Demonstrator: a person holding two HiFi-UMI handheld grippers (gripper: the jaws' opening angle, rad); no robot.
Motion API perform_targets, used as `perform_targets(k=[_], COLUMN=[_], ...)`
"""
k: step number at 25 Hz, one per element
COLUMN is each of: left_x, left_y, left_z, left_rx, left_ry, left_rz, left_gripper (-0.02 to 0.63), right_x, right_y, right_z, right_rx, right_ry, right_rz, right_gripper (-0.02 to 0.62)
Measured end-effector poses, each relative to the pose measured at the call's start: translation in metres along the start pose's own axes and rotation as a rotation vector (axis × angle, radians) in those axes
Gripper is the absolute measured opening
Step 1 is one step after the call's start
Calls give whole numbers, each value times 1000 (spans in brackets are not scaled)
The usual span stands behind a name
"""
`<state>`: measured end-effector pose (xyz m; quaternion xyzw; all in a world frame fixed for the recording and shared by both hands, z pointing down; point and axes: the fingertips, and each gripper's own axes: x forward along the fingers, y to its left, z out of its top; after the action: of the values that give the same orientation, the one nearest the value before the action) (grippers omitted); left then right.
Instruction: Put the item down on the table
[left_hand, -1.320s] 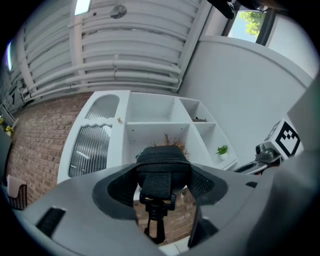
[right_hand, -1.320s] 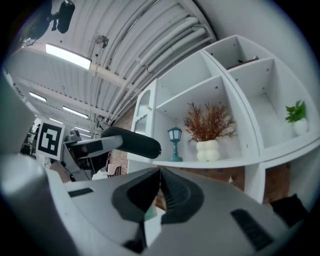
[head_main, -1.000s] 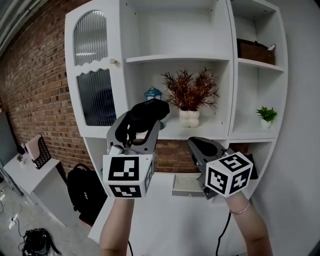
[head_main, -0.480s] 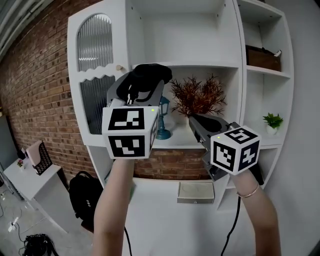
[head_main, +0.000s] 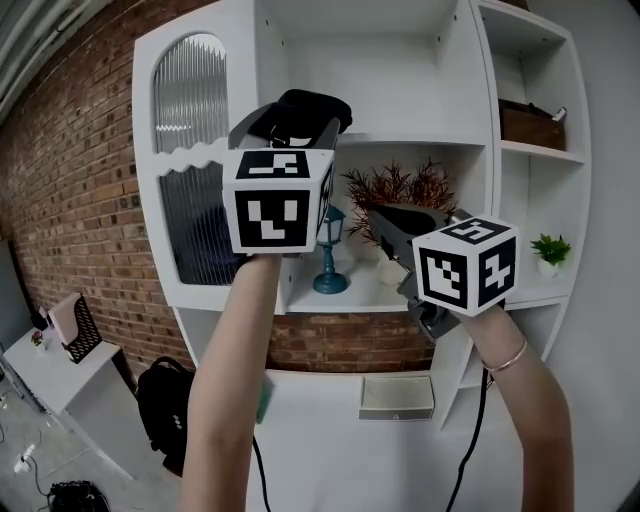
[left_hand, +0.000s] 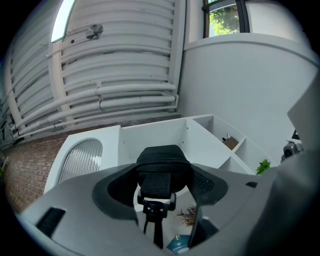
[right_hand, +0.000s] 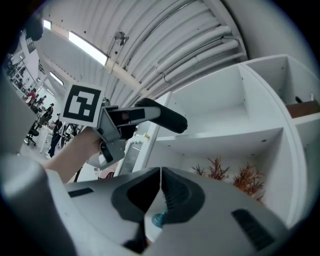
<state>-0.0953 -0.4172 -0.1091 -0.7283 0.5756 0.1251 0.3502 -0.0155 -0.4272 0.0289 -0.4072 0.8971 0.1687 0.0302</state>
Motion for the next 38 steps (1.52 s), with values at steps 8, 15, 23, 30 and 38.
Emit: perform_targets(k=[8,15,23,30,38], left_x=[31,52,73,82,88], left_y=[2,2,4,4,4], left_z=[-2,-21,-43,-56,-62], left_rx=[25,56,17,6,-38], left_ry=[52,125,210,220,210], left_rz=[9,17,27,44,39], left_gripper=[304,304,305,307,310], right_x=[16,21,20,19,21], right_y=[-5,-5,-11,-20,-29], right_z=[3,0,-7,-14,-25], right_rx=[-9,8,0,-16,10], right_ry=[1,3,17,30,32], right_rz=[-6,-8,-27,-47,-65], right_gripper=[0,0,0,0,0])
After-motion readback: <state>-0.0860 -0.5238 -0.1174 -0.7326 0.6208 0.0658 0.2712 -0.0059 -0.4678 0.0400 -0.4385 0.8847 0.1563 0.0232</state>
